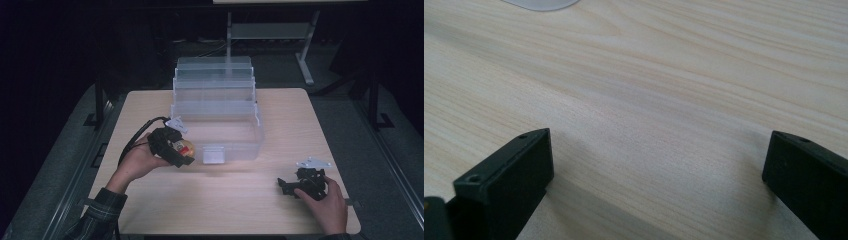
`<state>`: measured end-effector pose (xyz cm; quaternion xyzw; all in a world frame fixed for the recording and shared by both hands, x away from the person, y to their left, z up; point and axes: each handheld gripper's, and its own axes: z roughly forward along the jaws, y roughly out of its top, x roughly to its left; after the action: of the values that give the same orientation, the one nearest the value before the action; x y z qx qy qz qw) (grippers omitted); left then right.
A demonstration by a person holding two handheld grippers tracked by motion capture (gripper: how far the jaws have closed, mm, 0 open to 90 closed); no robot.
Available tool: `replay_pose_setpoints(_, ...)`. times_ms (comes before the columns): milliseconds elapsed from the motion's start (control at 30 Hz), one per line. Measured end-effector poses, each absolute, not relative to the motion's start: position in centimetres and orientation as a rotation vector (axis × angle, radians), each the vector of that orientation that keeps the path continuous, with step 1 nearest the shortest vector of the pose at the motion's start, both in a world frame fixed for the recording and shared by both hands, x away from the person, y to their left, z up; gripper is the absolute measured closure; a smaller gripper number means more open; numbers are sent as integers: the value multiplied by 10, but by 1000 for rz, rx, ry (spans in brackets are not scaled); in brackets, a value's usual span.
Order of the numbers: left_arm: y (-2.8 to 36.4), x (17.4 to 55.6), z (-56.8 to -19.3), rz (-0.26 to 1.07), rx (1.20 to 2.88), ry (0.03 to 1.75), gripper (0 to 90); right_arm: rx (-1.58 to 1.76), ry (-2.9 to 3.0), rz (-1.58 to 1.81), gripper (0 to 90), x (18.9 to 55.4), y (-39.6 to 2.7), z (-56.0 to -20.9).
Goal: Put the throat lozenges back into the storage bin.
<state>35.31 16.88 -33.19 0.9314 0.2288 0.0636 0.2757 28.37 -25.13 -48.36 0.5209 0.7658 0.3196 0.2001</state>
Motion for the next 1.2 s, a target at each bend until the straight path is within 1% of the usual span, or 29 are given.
replay_pose_setpoints(767, 178, 393, -325, 225, 2488, 725, 196, 1457, 2141, 894, 0, 284, -251, -484)
replay_pose_setpoints(1200, 182, 415, -330, 259, 2476, 792, 196, 1457, 2141, 893, 0, 284, -251, -484)
